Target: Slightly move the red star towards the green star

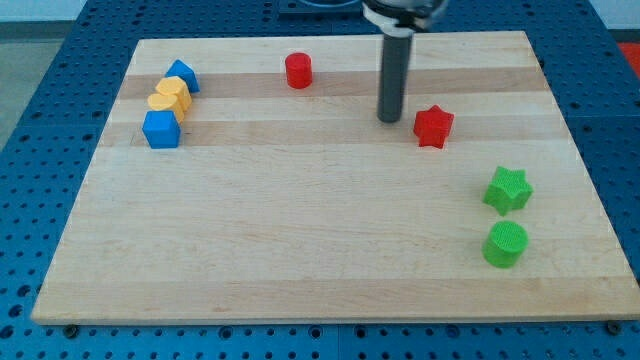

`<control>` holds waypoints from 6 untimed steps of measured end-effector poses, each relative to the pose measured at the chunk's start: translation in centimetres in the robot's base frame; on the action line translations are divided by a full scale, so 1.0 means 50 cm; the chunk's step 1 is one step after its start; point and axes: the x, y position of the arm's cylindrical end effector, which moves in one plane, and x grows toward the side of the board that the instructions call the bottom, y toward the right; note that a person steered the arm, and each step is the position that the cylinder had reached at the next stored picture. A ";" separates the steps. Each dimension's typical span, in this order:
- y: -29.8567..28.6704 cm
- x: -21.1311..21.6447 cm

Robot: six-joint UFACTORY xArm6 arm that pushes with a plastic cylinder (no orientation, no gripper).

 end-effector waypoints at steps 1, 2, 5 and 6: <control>0.100 0.026; 0.126 0.025; 0.153 0.052; 0.151 0.040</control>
